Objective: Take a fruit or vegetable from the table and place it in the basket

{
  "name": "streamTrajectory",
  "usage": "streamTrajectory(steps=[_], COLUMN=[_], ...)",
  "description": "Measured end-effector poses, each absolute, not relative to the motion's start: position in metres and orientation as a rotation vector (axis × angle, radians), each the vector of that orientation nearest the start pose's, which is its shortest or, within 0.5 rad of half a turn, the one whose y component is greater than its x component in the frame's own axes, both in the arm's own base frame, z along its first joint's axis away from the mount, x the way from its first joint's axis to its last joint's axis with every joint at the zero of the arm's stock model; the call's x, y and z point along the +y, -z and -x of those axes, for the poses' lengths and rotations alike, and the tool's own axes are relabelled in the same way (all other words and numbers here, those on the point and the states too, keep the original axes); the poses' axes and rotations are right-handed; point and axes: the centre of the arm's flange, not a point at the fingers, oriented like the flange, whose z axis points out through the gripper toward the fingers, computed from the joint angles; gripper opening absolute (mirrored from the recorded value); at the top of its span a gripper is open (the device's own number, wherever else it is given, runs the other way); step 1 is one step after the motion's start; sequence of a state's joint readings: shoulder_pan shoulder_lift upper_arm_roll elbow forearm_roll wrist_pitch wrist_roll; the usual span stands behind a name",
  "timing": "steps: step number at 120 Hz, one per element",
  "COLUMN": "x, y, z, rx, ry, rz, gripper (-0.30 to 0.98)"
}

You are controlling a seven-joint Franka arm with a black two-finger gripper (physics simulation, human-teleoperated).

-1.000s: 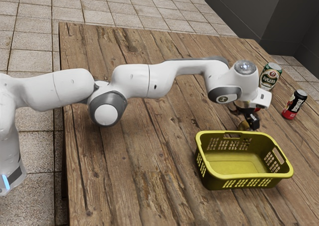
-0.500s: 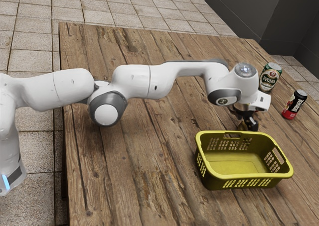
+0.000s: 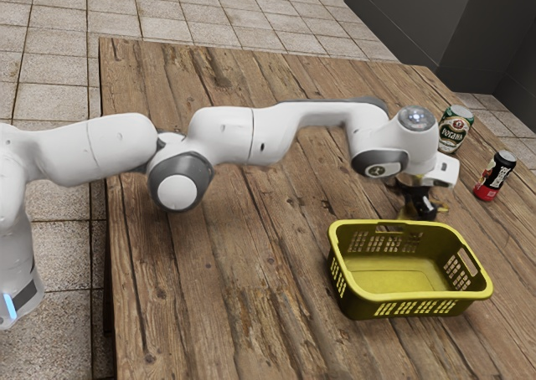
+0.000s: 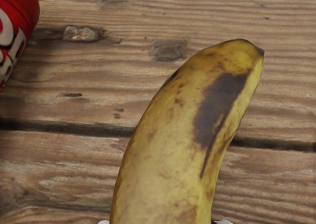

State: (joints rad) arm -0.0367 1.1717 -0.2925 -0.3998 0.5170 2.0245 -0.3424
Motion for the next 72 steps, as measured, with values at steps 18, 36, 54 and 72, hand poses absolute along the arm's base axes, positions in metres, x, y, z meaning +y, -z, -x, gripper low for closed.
streamTrajectory(steps=[18,36,54,72], x=[-0.081,-0.086,-0.093,-0.168], y=[-0.457,-0.473,-0.523,-0.571], z=[-0.820,-0.812,-0.799,-0.774], rx=[-0.158,-0.110,-0.057,0.109], ry=[0.759,0.711,0.760,0.867], rz=[2.827,2.790,2.706,2.696], gripper=[0.18,0.18,0.18,0.18])
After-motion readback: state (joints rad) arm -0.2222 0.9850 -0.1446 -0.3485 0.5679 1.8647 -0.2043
